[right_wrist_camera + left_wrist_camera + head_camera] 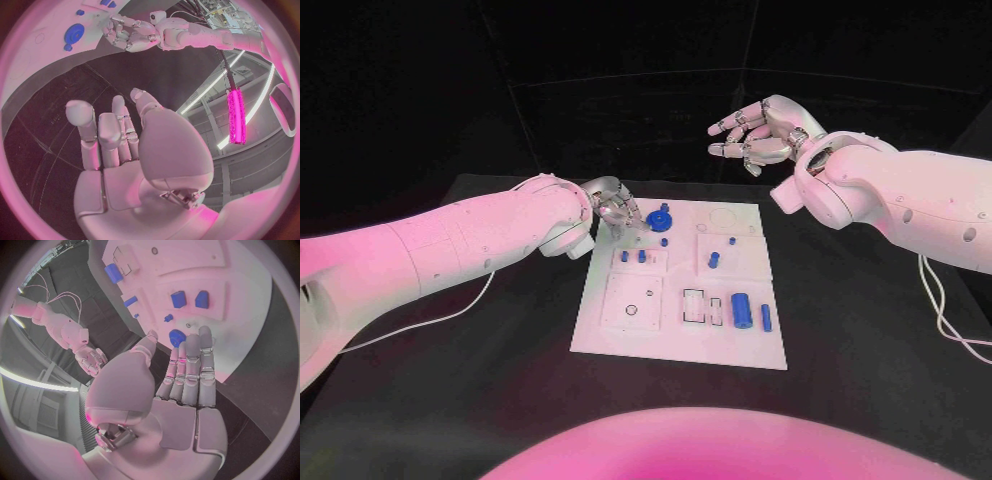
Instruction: Assemble the parts on the task board
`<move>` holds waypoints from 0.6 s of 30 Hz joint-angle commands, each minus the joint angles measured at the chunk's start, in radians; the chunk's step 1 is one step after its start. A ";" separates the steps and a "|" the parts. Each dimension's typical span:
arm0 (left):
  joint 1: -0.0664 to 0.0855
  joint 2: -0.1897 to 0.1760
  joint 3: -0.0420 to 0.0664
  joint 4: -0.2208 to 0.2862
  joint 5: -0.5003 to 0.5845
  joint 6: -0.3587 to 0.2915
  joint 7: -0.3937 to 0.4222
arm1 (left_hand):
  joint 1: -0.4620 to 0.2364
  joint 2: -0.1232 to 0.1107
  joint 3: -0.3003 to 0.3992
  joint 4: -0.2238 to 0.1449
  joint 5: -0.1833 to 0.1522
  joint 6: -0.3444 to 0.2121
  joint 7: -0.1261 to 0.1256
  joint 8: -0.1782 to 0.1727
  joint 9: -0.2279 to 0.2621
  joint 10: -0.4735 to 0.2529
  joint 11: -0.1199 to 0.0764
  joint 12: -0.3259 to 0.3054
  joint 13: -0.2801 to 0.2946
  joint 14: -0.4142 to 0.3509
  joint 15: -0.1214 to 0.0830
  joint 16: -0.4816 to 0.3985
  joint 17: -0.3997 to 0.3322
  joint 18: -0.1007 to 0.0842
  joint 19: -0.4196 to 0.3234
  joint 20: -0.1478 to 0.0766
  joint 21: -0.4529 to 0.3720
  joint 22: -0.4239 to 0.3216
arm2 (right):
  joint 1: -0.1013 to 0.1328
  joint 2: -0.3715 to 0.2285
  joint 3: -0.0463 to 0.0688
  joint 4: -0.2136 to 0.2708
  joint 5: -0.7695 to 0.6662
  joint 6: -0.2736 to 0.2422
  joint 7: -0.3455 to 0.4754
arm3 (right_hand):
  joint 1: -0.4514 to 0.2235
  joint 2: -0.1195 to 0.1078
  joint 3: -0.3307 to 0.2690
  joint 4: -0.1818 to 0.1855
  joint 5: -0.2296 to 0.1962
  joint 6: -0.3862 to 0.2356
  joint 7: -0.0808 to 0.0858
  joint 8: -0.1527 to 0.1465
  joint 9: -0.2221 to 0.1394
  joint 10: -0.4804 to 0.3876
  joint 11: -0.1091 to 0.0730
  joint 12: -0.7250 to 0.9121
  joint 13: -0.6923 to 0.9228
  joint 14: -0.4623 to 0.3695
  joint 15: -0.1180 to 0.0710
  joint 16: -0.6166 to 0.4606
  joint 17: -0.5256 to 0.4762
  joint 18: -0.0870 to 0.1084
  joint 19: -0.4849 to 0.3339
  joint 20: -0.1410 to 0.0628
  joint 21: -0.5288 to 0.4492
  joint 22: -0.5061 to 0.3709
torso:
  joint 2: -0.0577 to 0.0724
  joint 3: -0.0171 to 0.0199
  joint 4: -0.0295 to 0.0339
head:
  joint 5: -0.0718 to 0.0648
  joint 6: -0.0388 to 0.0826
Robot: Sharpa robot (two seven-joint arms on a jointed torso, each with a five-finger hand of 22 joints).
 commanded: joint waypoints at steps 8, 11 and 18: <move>-0.017 0.085 -0.015 -0.070 -0.333 -0.037 0.268 | 0.133 0.004 0.035 -0.086 -0.006 0.089 -0.007 -0.088 -0.084 -0.008 0.000 -0.094 -0.100 0.023 -0.009 -0.006 -0.041 0.012 0.050 -0.004 -0.022 -0.028 | 0.001 0.016 0.000 -0.006 -0.019 0.009 0.000 | -0.007 -0.003 0.008 0.000 0.004 -0.003 -0.003 0.002 -0.001 0.007 -0.002 0.005 -0.002 0.007 -0.001 -0.006 0.001 0.012 0.005 0.001 -0.005 -0.001 | 0.002 -0.0002 -0.0053 | -0.014 0.000; -0.023 0.104 -0.018 -0.093 -0.398 -0.044 0.287 | 0.145 0.001 0.044 -0.103 -0.006 0.126 -0.014 -0.125 -0.115 0.011 -0.004 -0.132 -0.141 0.069 -0.018 0.016 -0.049 0.012 0.093 -0.013 -0.005 -0.022 | 0.001 0.018 0.000 -0.006 -0.024 0.009 0.000 | -0.005 -0.002 0.010 0.000 0.005 -0.003 -0.003 0.002 -0.001 0.007 -0.003 0.006 -0.003 0.007 -0.001 -0.006 0.001 0.012 0.006 0.001 -0.004 0.000 | 0.002 0.0001 -0.0060 | -0.017 0.000; -0.034 0.147 -0.020 -0.149 -0.504 -0.039 0.297 | 0.131 -0.004 0.071 -0.118 -0.004 0.209 -0.025 -0.181 -0.161 0.057 -0.016 -0.201 -0.215 0.290 -0.033 0.291 0.237 0.011 0.218 -0.033 0.081 0.023 | 0.001 0.022 0.000 -0.006 -0.028 0.008 0.000 | -0.005 -0.002 0.010 0.000 0.005 -0.003 -0.003 0.002 -0.001 0.007 -0.003 0.006 -0.003 0.007 -0.001 -0.006 0.001 0.012 0.006 0.001 -0.004 0.000 | 0.001 0.0006 -0.0032 | -0.023 0.000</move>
